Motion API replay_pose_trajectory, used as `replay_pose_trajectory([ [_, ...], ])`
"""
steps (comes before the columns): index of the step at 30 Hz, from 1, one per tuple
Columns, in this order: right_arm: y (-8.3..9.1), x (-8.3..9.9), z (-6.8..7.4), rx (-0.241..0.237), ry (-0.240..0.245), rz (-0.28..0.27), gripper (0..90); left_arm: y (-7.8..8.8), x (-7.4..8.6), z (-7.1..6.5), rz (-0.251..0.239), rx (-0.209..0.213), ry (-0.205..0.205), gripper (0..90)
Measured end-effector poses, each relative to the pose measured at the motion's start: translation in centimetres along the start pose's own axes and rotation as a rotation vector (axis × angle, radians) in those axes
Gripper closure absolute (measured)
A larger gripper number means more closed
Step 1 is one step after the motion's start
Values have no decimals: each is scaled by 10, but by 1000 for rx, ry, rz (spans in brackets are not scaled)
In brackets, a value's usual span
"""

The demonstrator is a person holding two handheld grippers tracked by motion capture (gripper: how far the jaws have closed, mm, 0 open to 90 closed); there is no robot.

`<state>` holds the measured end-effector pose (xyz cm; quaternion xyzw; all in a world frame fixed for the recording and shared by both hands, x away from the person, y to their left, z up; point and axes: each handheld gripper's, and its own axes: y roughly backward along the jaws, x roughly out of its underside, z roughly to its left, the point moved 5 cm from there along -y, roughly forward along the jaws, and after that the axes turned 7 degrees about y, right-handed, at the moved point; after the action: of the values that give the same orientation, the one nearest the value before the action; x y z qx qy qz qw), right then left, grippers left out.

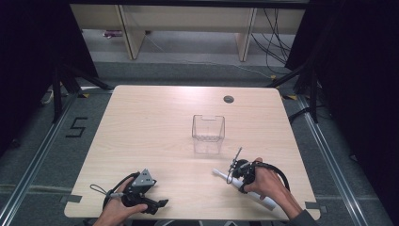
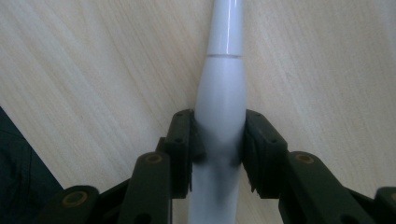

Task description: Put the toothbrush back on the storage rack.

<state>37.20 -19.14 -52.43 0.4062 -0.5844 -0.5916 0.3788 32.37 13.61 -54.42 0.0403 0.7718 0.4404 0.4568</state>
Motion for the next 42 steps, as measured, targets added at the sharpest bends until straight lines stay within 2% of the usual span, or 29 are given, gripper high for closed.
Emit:
replay_pose_trajectory([
  [1,1,0,2,-2,-25,12,653,0,0,0,-1,0,0,149],
  [6,0,0,1,8,-2,18,659,0,0,0,2,-2,-3,149],
  [7,0,0,0,9,20,22,663,0,0,0,1,-3,0,149],
  [8,0,0,2,17,3,28,663,0,0,0,1,-3,0,149],
  [12,1,-1,2,19,1,33,665,0,0,0,0,0,0,149],
  [13,0,-1,1,26,21,26,665,0,0,0,0,0,0,149],
  [15,1,-1,3,31,10,27,667,0,0,0,0,0,-1,149],
  [16,1,-2,4,31,-6,-5,667,0,0,0,-2,-1,-1,149],
  [19,3,0,2,40,2,-20,667,0,0,0,-1,-1,-2,149],
  [21,10,3,5,19,-25,-52,667,0,0,0,1,4,-2,149],
  [23,12,4,4,22,-16,-61,667,0,0,0,0,-1,-2,149],
  [24,17,6,4,23,-23,-94,667,0,0,0,-2,-2,-2,149],
  [27,21,10,2,36,-22,-116,667,0,0,0,-4,0,2,149],
  [28,26,13,1,42,-31,-152,667,0,0,0,-1,2,2,149],
  [29,26,13,1,42,-31,-152,667,0,0,0,-1,2,2,149],
  [30,33,14,1,50,-45,-220,668,0,0,0,1,3,1,149],
  [32,43,17,0,60,-40,-253,668,0,0,0,1,-6,0,149],
  [33,43,17,0,60,-40,-253,668,0,0,0,1,-6,0,149],
  [34,48,16,0,71,-36,-285,668,0,0,1,3,-6,-2,149],
  [35,54,17,1,75,-56,-299,668,0,0,1,3,-6,-2,149],
  [36,65,15,0,78,-64,-378,668,0,0,1,2,-6,-2,149],
  [37,71,15,0,75,-88,-395,668,0,0,0,1,-4,-1,149],
  [38,71,15,0,75,-88,-395,668,0,0,0,1,-4,-1,149],
  [39,76,15,-2,80,-79,-430,668,0,0,0,0,-3,0,149],
  [41,88,14,-8,117,-137,-529,668,0,0,0,-2,-2,4,149],
  [42,92,15,-10,104,-135,-561,668,0,0,0,-1,1,3,149],
])
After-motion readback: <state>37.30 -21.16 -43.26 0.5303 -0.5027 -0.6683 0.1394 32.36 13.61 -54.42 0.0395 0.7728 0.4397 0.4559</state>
